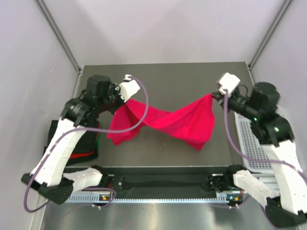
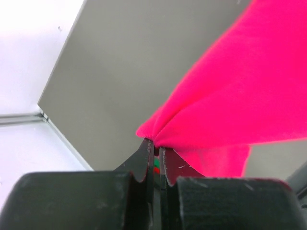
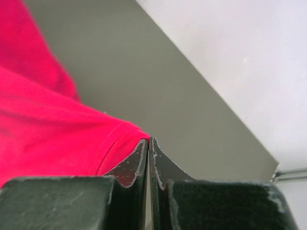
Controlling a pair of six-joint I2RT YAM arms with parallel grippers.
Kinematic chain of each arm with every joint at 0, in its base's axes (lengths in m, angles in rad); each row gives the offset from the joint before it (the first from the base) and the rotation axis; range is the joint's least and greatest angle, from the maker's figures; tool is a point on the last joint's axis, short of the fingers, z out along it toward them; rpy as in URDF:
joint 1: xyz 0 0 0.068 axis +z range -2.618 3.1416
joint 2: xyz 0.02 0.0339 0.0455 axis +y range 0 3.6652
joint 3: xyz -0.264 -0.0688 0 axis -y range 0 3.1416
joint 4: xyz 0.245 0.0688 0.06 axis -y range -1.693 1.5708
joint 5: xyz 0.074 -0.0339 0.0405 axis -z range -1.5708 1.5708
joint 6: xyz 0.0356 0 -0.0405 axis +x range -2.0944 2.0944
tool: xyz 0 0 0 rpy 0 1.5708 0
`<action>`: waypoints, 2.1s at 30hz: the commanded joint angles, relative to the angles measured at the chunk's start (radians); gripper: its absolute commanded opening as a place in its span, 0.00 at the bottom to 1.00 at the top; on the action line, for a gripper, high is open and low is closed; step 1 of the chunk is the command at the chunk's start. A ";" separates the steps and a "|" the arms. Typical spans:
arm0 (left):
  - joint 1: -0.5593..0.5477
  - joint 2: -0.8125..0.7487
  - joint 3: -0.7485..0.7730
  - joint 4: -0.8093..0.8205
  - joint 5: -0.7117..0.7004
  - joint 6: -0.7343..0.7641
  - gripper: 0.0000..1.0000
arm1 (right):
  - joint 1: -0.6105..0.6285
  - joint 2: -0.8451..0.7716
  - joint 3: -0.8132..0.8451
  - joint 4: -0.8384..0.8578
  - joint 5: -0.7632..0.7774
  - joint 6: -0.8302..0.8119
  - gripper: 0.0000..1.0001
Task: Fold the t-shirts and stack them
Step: Flatten the tshirt out
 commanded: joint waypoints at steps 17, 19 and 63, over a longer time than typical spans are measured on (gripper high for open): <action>0.129 0.379 -0.035 0.558 -0.391 -0.225 0.63 | -0.226 0.429 -0.043 0.146 -0.138 -0.145 0.35; 0.129 0.299 -0.126 0.546 -0.325 -0.229 0.62 | -0.204 0.381 -0.137 0.078 -0.224 -0.207 0.35; 0.317 -0.086 -0.528 0.498 0.098 -0.366 0.61 | 0.265 0.602 -0.512 0.303 0.092 -0.559 0.38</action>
